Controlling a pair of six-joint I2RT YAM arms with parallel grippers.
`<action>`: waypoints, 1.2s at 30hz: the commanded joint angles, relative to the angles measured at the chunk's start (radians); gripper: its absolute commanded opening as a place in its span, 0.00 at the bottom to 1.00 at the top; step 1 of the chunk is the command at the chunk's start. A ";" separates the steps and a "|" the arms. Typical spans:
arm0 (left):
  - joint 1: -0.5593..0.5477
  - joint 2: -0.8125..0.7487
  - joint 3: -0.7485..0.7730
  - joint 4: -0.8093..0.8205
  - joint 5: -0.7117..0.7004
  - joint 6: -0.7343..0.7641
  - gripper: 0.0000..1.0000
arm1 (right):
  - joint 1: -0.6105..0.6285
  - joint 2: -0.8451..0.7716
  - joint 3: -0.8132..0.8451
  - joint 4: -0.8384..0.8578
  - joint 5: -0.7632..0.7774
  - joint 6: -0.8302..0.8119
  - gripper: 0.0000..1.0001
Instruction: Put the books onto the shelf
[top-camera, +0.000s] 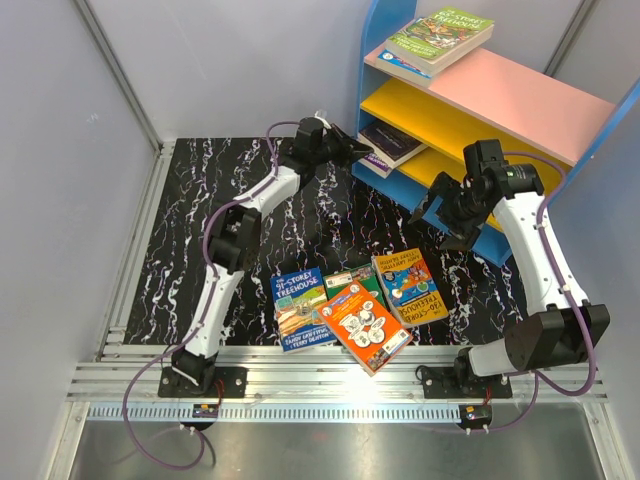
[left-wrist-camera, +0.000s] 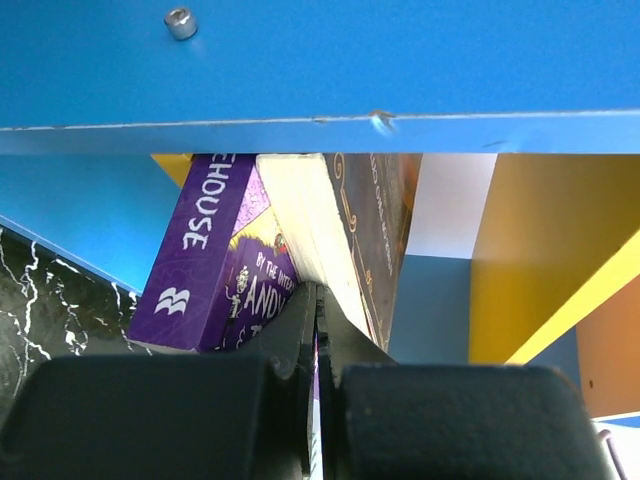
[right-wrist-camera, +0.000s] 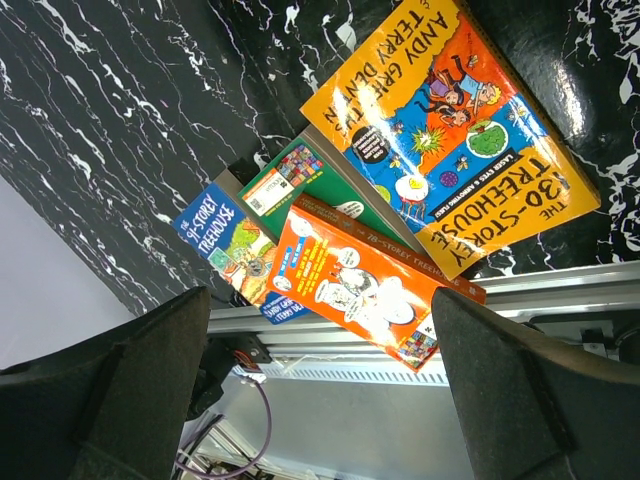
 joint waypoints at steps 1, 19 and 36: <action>0.002 -0.055 -0.037 0.078 -0.017 -0.021 0.00 | -0.012 0.002 0.028 -0.001 0.010 -0.025 1.00; 0.025 -0.336 -0.442 0.121 0.016 0.070 0.00 | -0.019 -0.013 -0.020 0.024 -0.021 -0.024 1.00; -0.001 -0.187 -0.281 0.057 -0.003 0.091 0.00 | -0.023 -0.021 -0.040 0.016 0.000 -0.027 1.00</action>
